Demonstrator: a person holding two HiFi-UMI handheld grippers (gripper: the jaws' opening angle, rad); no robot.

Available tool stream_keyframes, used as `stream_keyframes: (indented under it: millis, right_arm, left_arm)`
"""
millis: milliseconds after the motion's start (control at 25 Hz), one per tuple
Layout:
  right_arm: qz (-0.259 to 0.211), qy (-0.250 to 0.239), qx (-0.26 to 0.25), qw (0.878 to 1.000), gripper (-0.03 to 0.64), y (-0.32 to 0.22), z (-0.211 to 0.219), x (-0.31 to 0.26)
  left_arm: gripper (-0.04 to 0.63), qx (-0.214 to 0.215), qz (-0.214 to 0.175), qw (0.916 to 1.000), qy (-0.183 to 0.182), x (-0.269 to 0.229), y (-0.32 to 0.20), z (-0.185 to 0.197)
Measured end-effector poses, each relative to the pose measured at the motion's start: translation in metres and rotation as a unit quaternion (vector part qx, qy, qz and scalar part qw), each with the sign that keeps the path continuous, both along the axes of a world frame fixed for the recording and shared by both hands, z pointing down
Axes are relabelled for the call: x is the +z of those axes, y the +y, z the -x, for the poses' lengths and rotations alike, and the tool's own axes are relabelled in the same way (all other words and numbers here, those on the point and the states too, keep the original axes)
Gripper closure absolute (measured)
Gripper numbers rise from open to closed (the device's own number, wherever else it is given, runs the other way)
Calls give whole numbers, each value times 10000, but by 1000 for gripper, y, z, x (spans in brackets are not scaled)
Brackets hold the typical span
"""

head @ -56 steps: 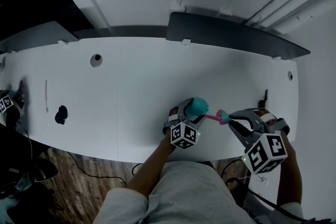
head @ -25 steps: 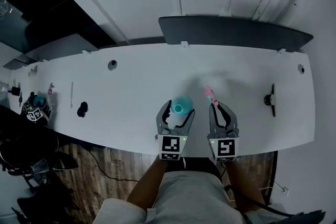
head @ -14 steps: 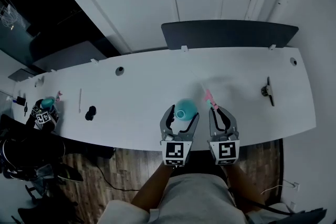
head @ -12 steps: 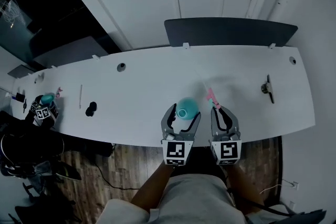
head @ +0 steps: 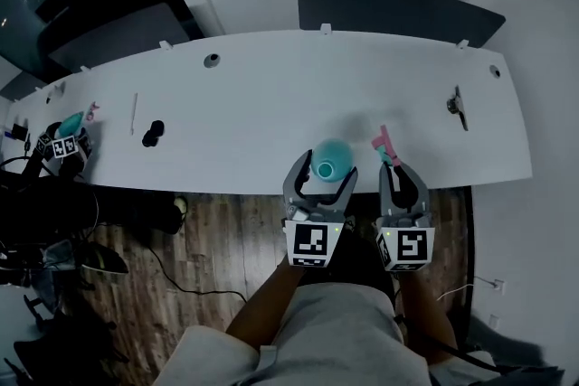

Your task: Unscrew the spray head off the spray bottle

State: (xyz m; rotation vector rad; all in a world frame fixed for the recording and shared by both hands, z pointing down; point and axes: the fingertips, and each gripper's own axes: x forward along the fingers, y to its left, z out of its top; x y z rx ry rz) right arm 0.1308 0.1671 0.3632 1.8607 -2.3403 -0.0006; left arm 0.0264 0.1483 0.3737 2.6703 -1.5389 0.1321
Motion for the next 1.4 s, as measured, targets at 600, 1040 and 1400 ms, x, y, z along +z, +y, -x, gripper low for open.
stream_keyframes:
  millis: [600,1040,1400]
  right_arm:
    - [-56,-244,-175,9995,558,55,-25,-19]
    - [-177,-366,-206,9990,558,60,-43,-23]
    - [-235,-356,-207,9989,558,56,-48,-24]
  left_arm:
    - [236,-271,-288,9992,-74,-29,48,2]
    - [236,-211,-268,9992,-228,-27,59,-24]
    - [236,-150,-311,9990,-290,-29,55,-33]
